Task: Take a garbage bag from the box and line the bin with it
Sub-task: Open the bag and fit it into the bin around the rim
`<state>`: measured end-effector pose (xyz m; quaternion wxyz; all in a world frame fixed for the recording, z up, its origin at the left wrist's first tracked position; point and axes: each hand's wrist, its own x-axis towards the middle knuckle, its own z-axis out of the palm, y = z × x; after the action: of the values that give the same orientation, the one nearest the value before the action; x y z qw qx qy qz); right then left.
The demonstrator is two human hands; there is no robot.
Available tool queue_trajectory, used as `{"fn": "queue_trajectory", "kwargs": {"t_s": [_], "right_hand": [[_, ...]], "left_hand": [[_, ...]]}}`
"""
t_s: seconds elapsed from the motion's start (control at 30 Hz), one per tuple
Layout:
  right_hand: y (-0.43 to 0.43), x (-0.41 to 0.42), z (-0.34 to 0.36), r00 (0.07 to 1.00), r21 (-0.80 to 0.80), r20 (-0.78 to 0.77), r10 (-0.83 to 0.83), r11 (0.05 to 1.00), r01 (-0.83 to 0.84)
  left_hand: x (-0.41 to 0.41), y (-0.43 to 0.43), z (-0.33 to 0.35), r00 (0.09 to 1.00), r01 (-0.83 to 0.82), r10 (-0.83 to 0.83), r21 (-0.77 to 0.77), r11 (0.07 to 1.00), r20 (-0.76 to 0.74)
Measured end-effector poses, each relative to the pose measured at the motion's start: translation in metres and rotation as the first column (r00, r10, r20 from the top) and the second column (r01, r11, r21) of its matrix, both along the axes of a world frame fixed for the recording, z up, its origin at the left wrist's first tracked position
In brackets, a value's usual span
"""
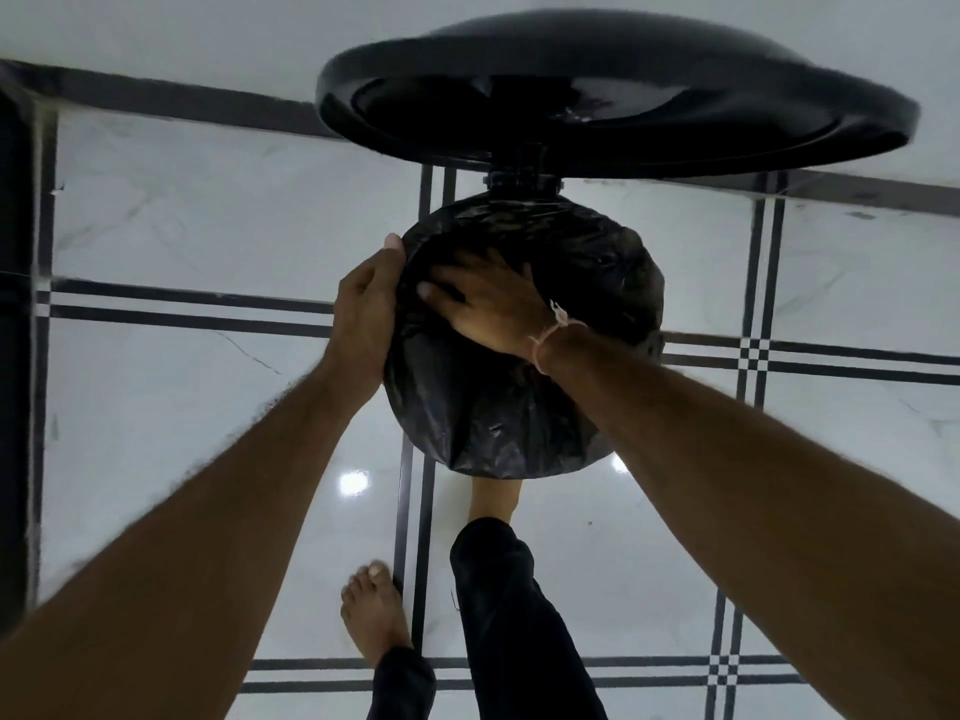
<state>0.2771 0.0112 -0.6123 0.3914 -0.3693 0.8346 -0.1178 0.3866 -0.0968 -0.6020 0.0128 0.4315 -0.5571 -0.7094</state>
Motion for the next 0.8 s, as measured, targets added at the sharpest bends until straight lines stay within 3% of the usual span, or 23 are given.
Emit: {"fn": "queue_trajectory", "kwargs": {"t_s": [0.1,0.2,0.27,0.33,0.37,0.47,0.53,0.67,0.8], "right_hand": [[0.005,-0.005,-0.033,0.993,0.101,0.107,-0.049,0.994,0.039],[0.010,-0.004,-0.035,0.953,0.041,0.156,-0.260,0.966,0.257],[0.023,0.006,-0.011,0.947,-0.175,-0.037,-0.319,0.935,0.308],[0.044,0.029,0.025,0.940,-0.370,-0.204,-0.274,0.910,0.186],[0.050,0.043,0.040,0.953,-0.380,-0.223,-0.206,0.918,0.109],[0.056,0.075,0.034,0.978,-0.151,-0.204,0.052,0.985,-0.084],[0.047,0.078,0.012,0.981,0.006,-0.148,0.127,0.992,-0.127],[0.028,0.061,-0.033,0.995,0.176,0.037,0.093,0.979,-0.098],[0.031,0.060,-0.038,0.969,0.269,0.226,-0.100,0.963,0.036]], "left_hand": [[0.001,0.004,-0.008,0.999,0.033,-0.034,-0.114,0.993,-0.007],[0.000,0.005,-0.010,0.999,0.034,-0.030,-0.157,0.987,0.025],[0.001,0.003,-0.012,0.999,0.030,-0.028,-0.159,0.987,0.016],[0.001,0.003,-0.014,0.999,0.031,-0.028,-0.176,0.984,0.016],[0.001,0.004,-0.014,1.000,0.024,-0.020,-0.194,0.981,0.023],[-0.002,0.008,-0.012,0.998,0.008,0.006,-0.225,0.974,0.063],[-0.001,0.008,-0.014,0.998,0.001,0.015,-0.243,0.970,0.064],[-0.001,0.007,-0.021,0.998,0.015,0.005,-0.303,0.953,0.065],[-0.001,0.007,-0.021,0.999,0.019,-0.004,-0.326,0.945,0.046]]}}
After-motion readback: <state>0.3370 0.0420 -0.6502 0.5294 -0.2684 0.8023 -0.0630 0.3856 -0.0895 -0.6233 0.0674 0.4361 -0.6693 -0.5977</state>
